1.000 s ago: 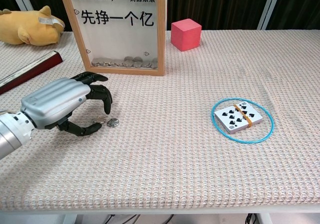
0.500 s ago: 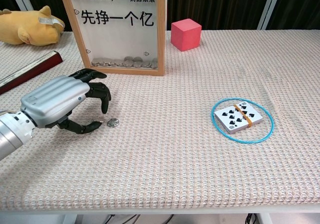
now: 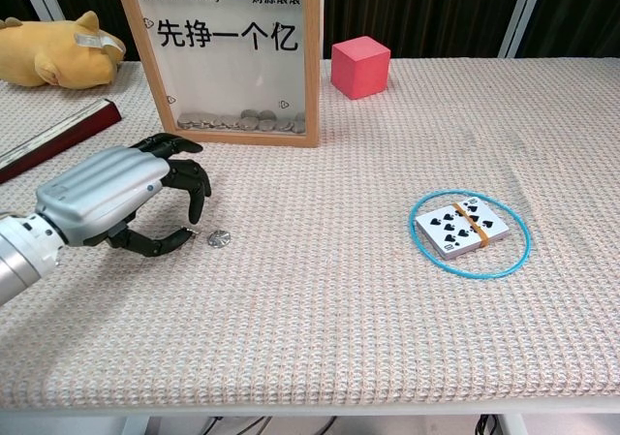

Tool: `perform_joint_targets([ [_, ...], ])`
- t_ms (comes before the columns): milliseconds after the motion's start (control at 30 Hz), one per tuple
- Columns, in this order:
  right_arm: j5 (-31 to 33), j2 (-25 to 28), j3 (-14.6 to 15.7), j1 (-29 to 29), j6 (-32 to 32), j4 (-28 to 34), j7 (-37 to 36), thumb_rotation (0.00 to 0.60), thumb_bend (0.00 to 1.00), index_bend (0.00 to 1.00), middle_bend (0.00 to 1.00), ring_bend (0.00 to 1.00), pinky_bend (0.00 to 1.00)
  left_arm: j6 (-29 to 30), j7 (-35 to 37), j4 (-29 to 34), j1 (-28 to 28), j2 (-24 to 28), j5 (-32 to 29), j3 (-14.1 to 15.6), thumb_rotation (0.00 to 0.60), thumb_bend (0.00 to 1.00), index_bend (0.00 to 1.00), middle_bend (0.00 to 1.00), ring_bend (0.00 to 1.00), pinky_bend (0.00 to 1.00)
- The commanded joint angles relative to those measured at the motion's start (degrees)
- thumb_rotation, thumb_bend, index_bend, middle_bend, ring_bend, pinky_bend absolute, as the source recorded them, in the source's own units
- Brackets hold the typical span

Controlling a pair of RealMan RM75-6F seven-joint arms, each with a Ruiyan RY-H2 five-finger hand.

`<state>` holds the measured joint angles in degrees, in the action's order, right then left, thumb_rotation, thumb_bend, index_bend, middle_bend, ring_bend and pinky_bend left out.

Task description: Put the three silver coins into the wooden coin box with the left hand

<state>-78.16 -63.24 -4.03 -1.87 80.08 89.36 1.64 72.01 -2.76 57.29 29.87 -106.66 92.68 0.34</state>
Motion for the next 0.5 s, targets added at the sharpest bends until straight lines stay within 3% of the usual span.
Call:
perform_joint_targets([
  [33,0.05,0.02,0.0,0.05,0.04,-0.01,-0.12,0.6,0.3,0.0,0.0,0.0,0.0,-0.02,0.14,-0.06,0.03,-0.06,-0.03,-0.02,0.6,0.4,0.55,0.31,0.07,0.05],
  [333,0.06,0.02,0.03,0.16,0.17,-0.29,-0.4,0.6,0.3,0.0,0.0,0.0,0.0,0.27,1.62,0.75,-0.07,0.07,-0.42,-0.4,0.6,0.44,0.6,0.32,0.07,0.05],
  [500,-0.2,0.12,-0.12,0.11,0.56,-0.07,-0.28,0.6,0.3,0.0,0.0,0.0,0.0,2.57,2.28,5.53,-0.37,2.87,-0.47,-1.7,0.6,0.46,0.6,0.33,0.07,0.05],
])
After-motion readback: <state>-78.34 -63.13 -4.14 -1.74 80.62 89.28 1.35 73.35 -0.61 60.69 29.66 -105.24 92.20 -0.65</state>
